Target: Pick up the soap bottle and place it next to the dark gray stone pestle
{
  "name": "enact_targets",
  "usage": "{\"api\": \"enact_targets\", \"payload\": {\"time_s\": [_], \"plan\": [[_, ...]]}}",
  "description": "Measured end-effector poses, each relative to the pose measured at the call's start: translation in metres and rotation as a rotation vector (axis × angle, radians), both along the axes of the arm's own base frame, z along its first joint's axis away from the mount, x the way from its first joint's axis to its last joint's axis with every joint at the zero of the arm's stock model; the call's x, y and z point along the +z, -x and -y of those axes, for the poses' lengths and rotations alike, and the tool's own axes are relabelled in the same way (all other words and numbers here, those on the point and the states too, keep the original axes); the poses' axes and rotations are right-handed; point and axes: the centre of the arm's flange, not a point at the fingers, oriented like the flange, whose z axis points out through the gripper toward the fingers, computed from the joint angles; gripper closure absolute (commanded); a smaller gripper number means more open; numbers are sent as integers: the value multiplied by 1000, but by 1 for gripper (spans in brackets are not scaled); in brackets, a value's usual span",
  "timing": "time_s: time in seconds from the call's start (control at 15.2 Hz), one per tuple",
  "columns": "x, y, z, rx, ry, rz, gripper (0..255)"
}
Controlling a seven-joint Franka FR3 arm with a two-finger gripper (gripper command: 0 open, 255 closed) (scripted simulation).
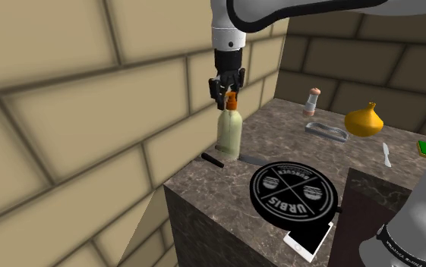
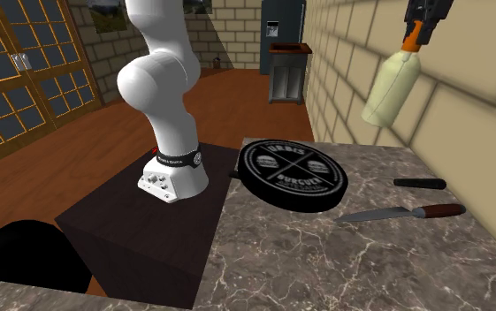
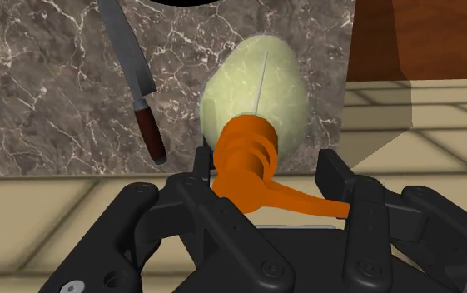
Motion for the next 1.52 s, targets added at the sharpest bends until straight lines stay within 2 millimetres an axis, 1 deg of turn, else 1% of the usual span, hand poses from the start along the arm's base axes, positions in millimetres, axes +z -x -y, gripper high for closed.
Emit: {"api": "enact_targets", "payload": {"time_s": [0.26, 0.33, 0.53, 0.59, 0.86, 1.52], "plan": [[-15, -27, -46, 0, 0, 0, 255], [-22, -34, -54, 0, 0, 0, 255], [-34, -57, -85, 0, -1, 1, 255], [-39, -59, -90, 0, 0, 0, 255], [-58, -61, -95, -1, 0, 0, 255], [-112, -61, -95, -1, 0, 0, 255]]}}
